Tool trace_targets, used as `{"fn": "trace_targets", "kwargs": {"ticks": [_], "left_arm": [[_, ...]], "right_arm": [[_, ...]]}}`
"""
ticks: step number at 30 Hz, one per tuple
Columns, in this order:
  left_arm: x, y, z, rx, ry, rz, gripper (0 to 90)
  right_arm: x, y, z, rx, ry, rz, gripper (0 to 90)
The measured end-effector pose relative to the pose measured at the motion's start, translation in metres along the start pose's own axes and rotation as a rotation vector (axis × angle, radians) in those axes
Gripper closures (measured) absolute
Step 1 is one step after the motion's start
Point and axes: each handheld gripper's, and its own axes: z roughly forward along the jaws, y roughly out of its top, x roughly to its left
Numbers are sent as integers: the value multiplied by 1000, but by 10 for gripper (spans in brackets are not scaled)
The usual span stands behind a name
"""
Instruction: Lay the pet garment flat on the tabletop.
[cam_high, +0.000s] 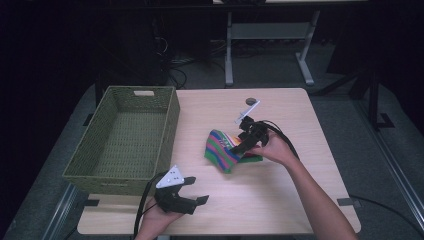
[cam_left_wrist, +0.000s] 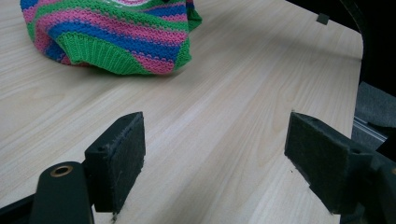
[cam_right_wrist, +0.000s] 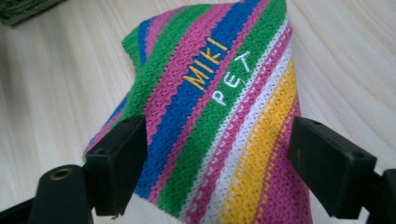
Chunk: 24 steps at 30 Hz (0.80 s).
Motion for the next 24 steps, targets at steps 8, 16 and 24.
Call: {"fn": "trace_targets", "kwargs": {"ticks": [8,16,24], "left_arm": [[0,0,1,4,-8,8,202],[1,0,1,4,-9,6,202],[0,0,2,6,-10,1,202]], "right_arm": [[-3,-1,16,15,-23,10,222],[-3,-2,27,20,-35,11,223],[-2,-5,37,41,-35,11,236]]}}
